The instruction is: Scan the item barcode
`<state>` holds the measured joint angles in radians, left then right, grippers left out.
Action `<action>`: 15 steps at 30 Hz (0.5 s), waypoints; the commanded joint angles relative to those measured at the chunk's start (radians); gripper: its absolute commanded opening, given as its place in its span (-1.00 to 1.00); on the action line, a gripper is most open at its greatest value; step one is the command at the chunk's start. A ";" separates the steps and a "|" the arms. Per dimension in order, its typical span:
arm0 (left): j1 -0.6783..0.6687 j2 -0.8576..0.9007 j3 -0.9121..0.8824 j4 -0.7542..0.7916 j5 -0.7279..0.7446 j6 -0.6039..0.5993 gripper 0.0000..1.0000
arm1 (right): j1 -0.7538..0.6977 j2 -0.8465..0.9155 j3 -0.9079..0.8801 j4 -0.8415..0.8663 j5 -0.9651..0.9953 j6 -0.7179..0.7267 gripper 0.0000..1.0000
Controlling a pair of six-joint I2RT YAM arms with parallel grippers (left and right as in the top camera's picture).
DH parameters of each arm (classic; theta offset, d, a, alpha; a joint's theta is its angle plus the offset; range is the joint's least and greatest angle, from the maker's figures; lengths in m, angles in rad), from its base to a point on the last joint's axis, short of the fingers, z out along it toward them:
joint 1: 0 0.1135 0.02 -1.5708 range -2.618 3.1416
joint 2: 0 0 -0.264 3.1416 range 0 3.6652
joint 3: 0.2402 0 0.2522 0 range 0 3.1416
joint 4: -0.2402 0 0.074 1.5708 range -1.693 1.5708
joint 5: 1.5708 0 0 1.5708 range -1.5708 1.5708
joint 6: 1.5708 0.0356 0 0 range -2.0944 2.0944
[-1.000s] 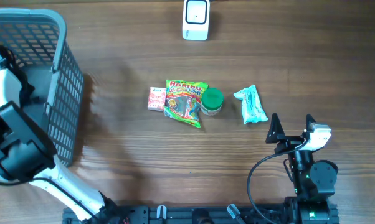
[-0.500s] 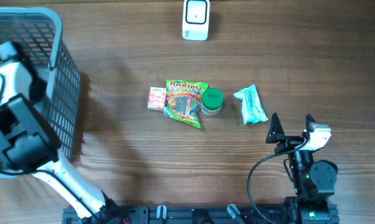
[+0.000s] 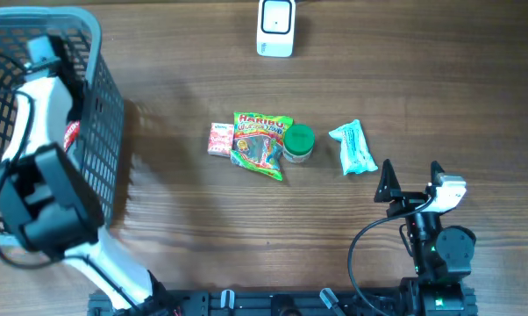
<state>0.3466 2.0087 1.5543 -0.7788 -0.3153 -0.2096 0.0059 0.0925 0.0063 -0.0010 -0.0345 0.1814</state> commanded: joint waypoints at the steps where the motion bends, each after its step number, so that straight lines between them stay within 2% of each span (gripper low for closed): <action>1: 0.037 -0.126 0.002 0.031 0.012 0.132 1.00 | 0.002 -0.002 -0.001 0.003 -0.011 0.005 0.99; 3: 0.057 -0.117 0.002 0.058 0.074 0.341 1.00 | 0.002 -0.002 -0.001 0.003 -0.011 0.005 0.99; 4: 0.069 -0.109 0.002 0.057 0.179 0.516 1.00 | 0.002 -0.002 -0.001 0.003 -0.011 0.004 1.00; 5: 0.080 -0.096 0.002 0.057 0.255 0.642 1.00 | 0.002 -0.002 -0.001 0.003 -0.011 0.004 0.99; 8: 0.093 -0.061 0.001 0.031 0.296 0.855 0.99 | 0.002 -0.002 -0.001 0.003 -0.011 0.005 1.00; 10: 0.101 -0.021 0.001 0.007 0.297 0.913 0.96 | 0.002 -0.002 -0.001 0.002 -0.011 0.005 1.00; 15: 0.137 0.102 0.001 -0.029 0.317 0.913 0.92 | 0.002 -0.002 -0.001 0.003 -0.011 0.004 0.99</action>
<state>0.4614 2.0510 1.5547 -0.7982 -0.0315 0.6621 0.0059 0.0925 0.0063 -0.0006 -0.0345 0.1814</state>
